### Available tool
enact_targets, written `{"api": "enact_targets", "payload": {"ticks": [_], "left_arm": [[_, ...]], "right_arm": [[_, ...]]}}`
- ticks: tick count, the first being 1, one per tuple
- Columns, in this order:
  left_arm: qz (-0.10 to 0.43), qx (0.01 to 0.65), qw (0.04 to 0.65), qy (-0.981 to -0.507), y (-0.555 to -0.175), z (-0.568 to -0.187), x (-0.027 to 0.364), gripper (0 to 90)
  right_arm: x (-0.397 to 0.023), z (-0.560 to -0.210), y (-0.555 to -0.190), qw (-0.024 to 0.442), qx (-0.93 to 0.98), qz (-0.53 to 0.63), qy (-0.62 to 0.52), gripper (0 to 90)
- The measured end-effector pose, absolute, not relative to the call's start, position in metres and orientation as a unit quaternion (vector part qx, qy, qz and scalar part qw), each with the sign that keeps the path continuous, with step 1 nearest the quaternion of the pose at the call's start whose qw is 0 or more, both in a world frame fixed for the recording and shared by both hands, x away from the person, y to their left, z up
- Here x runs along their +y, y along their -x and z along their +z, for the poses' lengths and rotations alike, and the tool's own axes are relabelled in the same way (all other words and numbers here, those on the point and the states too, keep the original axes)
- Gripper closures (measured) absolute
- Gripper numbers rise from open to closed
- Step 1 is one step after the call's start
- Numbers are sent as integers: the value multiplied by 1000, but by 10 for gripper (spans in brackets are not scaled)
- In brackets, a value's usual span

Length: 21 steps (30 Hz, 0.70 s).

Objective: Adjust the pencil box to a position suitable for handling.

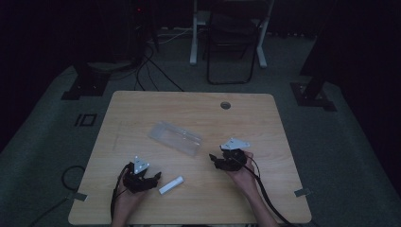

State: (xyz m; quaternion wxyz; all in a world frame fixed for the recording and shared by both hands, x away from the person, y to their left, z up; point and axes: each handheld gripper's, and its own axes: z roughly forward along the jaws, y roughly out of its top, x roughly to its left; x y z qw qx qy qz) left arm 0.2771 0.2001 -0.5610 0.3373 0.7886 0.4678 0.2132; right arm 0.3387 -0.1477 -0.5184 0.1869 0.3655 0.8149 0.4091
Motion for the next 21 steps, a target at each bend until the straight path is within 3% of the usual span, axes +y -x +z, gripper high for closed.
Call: {"api": "enact_targets", "payload": {"ticks": [21], "left_arm": [[213,468,337,-788,-277,-561,200,299]], "right_arm": [[-98,-513,-365,176,818,406,-366,387]]}}
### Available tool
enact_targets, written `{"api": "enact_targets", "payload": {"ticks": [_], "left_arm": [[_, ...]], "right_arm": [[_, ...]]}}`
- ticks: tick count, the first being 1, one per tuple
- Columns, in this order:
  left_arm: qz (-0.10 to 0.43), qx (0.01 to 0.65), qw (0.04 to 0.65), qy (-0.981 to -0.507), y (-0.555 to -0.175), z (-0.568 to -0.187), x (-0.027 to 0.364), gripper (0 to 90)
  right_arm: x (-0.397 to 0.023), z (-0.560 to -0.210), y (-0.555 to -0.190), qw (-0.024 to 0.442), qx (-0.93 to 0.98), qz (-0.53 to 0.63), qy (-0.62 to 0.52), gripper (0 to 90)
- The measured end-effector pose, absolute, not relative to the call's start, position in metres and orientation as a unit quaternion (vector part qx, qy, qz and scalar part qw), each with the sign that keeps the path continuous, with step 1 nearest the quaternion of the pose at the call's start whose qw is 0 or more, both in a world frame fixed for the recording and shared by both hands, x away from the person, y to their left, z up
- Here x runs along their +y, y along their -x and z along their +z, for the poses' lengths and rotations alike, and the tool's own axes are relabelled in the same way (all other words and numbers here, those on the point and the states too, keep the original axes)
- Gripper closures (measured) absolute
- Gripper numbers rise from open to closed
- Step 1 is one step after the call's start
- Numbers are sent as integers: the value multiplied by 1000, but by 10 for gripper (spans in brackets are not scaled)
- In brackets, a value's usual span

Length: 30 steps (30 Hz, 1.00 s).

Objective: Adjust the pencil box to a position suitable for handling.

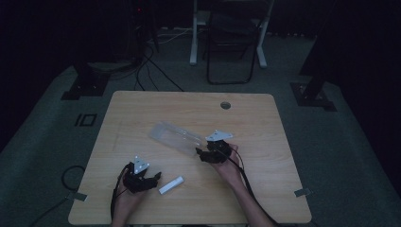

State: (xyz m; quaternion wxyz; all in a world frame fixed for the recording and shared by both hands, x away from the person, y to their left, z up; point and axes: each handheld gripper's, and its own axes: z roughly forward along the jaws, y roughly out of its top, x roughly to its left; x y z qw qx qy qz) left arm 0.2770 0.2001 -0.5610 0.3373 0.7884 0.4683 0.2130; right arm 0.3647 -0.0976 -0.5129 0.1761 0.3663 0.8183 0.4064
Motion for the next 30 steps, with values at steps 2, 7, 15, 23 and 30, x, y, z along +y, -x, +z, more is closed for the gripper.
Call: {"api": "enact_targets", "payload": {"ticks": [2,7,15,23,30], "left_arm": [[213,468,337,-788,-277,-561,200,299],[213,468,337,-788,-277,-561,200,299],[213,468,337,-789,-277,-561,200,298],[210,458,340,-794,-275,-561,198,318],[208,456,343,-795,-274,-561,197,322]], "right_arm": [[-90,-514,-370,174,817,407,-369,376],[-78,-518,-378,177,816,398,-381,361],[-73,-537,-395,150,811,378,-420,387],[-76,-547,-399,132,814,369,-429,479],[-80,-549,-405,133,813,362,-436,555]]}}
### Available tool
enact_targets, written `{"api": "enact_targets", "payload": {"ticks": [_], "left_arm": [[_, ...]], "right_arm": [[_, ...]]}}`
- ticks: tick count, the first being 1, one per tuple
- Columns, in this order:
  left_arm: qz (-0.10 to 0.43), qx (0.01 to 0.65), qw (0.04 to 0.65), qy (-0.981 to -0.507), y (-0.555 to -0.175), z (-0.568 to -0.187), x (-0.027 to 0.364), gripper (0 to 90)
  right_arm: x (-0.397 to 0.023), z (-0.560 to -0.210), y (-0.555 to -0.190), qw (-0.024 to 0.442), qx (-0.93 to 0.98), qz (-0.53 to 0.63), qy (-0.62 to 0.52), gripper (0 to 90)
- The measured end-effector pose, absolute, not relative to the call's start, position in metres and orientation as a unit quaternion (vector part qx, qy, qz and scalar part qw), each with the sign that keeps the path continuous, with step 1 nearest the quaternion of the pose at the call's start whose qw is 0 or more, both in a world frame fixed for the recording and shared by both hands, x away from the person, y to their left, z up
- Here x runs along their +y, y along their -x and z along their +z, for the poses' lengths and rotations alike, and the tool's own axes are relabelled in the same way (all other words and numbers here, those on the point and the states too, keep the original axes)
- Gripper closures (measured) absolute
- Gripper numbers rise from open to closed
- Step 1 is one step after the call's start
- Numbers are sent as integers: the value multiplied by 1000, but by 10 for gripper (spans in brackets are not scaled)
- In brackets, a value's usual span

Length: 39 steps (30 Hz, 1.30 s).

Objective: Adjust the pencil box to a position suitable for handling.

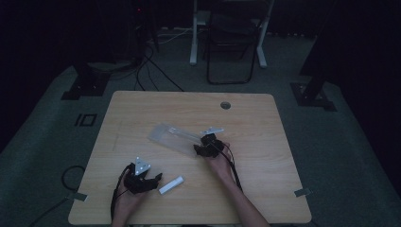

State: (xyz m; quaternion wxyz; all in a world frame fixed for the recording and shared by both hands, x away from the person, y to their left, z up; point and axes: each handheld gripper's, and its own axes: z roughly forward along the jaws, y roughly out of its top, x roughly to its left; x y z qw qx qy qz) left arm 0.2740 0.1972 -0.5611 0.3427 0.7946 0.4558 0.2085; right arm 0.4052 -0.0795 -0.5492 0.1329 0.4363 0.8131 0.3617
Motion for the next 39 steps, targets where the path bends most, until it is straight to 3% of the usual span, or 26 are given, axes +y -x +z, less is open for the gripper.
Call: {"api": "enact_targets", "payload": {"ticks": [7,13,17,22,30,39], "left_arm": [[208,450,345,-797,-273,-561,197,344],[208,424,345,-811,-268,-559,194,449],[219,400,332,-825,-261,-557,187,530],[225,383,329,-834,-258,-556,181,617],[223,373,333,-837,-255,-554,178,661],[219,363,334,-842,-255,-554,176,705]], "right_arm": [[-86,-552,-407,151,812,350,-442,660],[-86,-551,-407,142,813,356,-439,743],[-87,-548,-402,134,810,367,-437,631],[-90,-544,-387,142,819,359,-424,585],[-90,-546,-385,139,827,341,-425,764],[-79,-546,-391,132,826,352,-420,836]]}}
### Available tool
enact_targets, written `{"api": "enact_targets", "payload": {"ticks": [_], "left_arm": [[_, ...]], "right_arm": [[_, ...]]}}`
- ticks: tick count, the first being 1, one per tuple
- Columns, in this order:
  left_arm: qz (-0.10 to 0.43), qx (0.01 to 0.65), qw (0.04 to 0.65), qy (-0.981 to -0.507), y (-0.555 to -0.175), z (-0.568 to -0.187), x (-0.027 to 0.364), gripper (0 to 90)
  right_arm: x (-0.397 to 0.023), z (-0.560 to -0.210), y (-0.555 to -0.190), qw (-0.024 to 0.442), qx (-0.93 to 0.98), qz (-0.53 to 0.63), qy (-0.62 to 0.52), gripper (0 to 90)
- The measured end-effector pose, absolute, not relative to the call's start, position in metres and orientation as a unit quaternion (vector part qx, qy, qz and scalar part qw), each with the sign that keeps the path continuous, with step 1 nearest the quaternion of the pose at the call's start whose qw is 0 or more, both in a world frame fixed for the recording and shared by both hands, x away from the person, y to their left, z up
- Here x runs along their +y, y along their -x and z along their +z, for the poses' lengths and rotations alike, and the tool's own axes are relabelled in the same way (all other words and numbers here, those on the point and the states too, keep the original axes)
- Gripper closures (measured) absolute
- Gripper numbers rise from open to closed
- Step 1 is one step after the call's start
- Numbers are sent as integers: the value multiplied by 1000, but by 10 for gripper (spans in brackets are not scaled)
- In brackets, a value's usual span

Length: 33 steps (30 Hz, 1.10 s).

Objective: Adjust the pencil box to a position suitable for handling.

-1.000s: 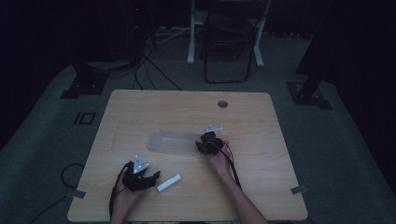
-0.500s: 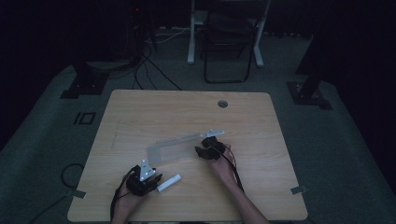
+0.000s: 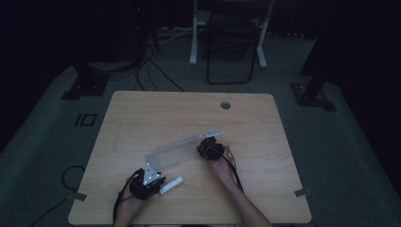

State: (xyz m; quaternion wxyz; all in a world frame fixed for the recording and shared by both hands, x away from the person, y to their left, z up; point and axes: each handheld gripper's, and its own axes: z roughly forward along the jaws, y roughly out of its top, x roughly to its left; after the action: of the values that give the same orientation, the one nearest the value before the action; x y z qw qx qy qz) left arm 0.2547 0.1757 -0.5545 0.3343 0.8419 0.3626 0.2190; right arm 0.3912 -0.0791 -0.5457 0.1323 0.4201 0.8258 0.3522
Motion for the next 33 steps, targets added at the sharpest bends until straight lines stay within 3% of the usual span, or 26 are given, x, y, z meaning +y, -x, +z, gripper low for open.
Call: {"api": "enact_targets", "payload": {"ticks": [11,16,17,33], "left_arm": [[216,359,343,-840,-254,-554,174,708],[211,359,352,-838,-254,-553,175,705],[205,359,357,-838,-254,-553,176,692],[188,364,380,-829,-252,-551,180,652]], "right_arm": [[-63,-546,-398,135,833,360,-399,875],[-64,-539,-398,139,829,375,-391,785],[-71,-535,-392,143,830,378,-385,732],[-121,-541,-362,176,832,362,-383,585]]}}
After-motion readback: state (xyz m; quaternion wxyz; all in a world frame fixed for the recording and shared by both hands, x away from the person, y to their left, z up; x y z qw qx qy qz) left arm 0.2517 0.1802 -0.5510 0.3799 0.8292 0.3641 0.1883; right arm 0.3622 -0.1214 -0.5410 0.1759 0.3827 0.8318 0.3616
